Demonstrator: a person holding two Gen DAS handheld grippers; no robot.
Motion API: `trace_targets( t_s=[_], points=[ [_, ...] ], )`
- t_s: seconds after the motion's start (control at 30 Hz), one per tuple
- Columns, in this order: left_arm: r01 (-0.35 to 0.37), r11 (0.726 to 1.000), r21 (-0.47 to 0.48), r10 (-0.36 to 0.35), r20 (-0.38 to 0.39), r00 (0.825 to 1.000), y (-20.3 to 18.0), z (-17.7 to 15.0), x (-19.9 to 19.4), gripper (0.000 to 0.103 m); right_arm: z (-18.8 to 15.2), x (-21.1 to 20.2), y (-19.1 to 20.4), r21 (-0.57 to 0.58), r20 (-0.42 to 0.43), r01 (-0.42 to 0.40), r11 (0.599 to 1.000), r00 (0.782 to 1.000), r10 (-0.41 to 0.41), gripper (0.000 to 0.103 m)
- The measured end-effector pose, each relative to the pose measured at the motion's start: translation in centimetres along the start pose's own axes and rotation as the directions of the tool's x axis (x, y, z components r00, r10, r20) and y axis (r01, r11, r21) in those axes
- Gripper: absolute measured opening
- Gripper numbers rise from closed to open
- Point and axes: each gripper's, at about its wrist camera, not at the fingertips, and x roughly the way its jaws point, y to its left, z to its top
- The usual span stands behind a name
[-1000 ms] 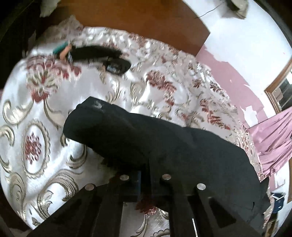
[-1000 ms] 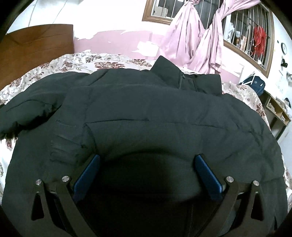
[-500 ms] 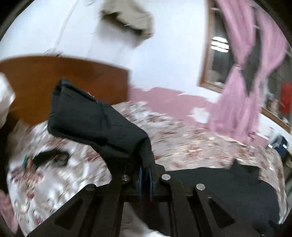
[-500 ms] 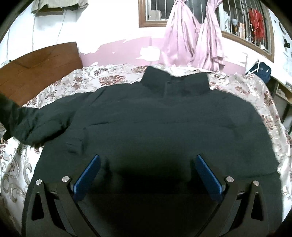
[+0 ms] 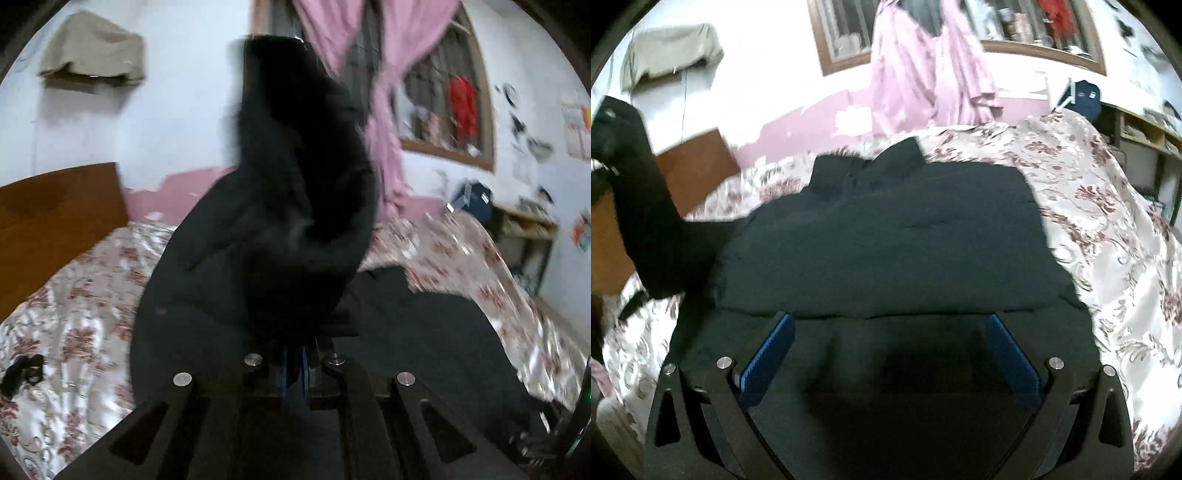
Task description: Fold large clothes
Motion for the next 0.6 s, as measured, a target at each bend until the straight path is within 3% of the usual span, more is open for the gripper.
trace_targets(
  t_s=[0.13, 0.3, 0.47, 0.6],
  points=[
    [0.041, 0.993, 0.107, -0.033, -0.069, 0.997, -5.0, -3.1, 1.6, 0.005, -1.2, 0.0, -3.4, 0.138, 0.052, -0.034, 0.990, 0.998, 0.027, 0.102],
    [0.103, 0.967, 0.232, -0.062, -0.178, 0.982, -9.8, -6.8, 3.1, 0.005, -2.2, 2.9, -8.3, 0.329, 0.056, -0.137, 0.934, 0.991, 0.125, 0.102],
    [0.145, 0.937, 0.317, -0.071, -0.234, 0.970, -12.5, -8.9, 3.1, 0.005, -1.9, 4.9, -9.5, 0.367, 0.060, -0.210, 0.906, 0.978, 0.202, 0.102],
    [0.178, 0.935, 0.306, -0.084, -0.297, 0.951, -12.7, -9.8, 3.8, 0.006, -2.2, 5.5, -10.2, 0.395, 0.084, -0.290, 0.872, 0.956, 0.280, 0.102]
  ],
)
